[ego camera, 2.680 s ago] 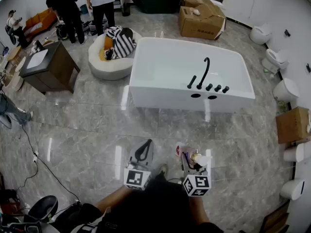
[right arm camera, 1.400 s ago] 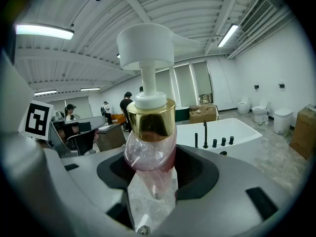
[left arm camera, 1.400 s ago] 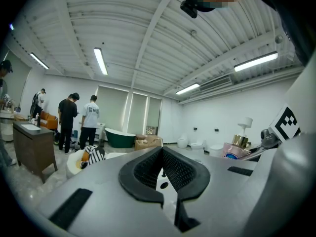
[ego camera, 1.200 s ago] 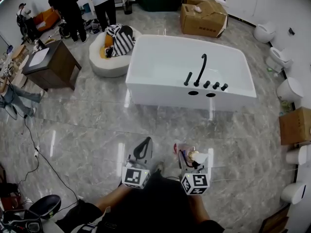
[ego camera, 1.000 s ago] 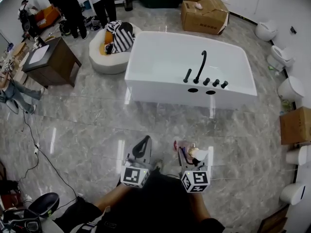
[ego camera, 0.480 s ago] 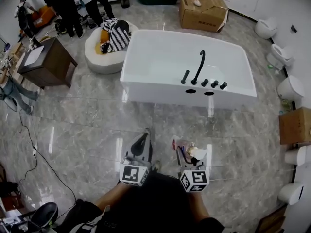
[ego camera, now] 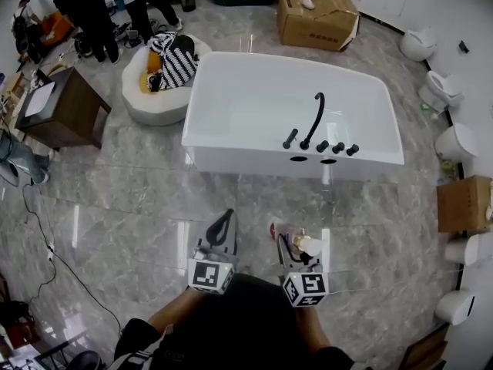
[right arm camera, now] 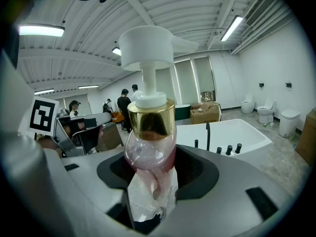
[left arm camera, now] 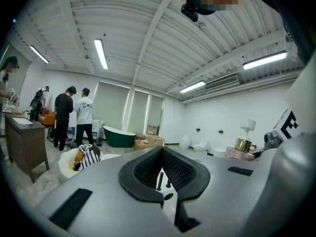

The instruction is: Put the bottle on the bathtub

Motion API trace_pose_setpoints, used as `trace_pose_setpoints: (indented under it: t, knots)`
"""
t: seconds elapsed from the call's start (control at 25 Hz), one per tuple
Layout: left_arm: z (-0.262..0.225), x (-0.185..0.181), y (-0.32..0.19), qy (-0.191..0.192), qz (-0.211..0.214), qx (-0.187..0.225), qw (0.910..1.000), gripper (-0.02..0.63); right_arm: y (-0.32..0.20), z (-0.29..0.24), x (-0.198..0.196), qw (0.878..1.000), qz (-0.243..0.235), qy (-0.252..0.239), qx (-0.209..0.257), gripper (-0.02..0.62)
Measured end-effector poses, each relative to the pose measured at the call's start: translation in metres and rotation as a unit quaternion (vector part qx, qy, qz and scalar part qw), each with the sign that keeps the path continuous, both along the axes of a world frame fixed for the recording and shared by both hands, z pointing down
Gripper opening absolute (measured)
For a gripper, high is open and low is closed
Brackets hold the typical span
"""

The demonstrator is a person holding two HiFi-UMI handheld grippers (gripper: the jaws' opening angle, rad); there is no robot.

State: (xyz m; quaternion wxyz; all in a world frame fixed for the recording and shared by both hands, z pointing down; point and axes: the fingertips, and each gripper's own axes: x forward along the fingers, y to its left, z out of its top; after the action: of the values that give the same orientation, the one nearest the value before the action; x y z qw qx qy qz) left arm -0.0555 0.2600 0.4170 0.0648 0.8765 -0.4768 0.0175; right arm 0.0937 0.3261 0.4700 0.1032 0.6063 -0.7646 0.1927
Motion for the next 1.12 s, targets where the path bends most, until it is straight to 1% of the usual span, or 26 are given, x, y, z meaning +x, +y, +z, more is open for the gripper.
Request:
trace_pose_setpoints:
  t: [0.32,0.4,0.48,0.6,0.68,0.88,1.12]
  knots:
    - [0.002,-0.004,-0.104,0.011,0.015,-0.019,0.9996,0.016,-0.101,0.001,-0.014,1.0,0.015,-0.001,-0.011,0.222]
    - [0.011,-0.009,-0.125,0.008,0.02,-0.028,0.9994,0.016,-0.123,0.002,-0.019,1.0,0.018,0.001,-0.014,0.222]
    - [0.013,-0.017,-0.145,0.018,0.018,-0.038,0.999,0.015,-0.142,0.004,-0.025,1.0,0.02,0.003,-0.018,0.222]
    - [0.015,-0.028,-0.172,0.015,0.021,-0.042,0.9988,0.015,-0.17,0.006,-0.033,0.999,0.025,0.006,-0.022,0.222]
    - [0.016,-0.035,-0.188,0.014,0.026,-0.04,0.9987,0.016,-0.186,0.006,-0.038,0.999,0.028,0.01,-0.023,0.222]
    - [0.009,-0.049,-0.223,0.035,0.017,-0.036,0.9986,0.016,-0.224,0.009,-0.046,0.999,0.028,0.024,-0.024,0.222]
    - [0.009,-0.052,-0.24,0.031,0.024,-0.025,0.9989,0.016,-0.251,0.016,-0.047,0.999,0.024,0.031,-0.029,0.222]
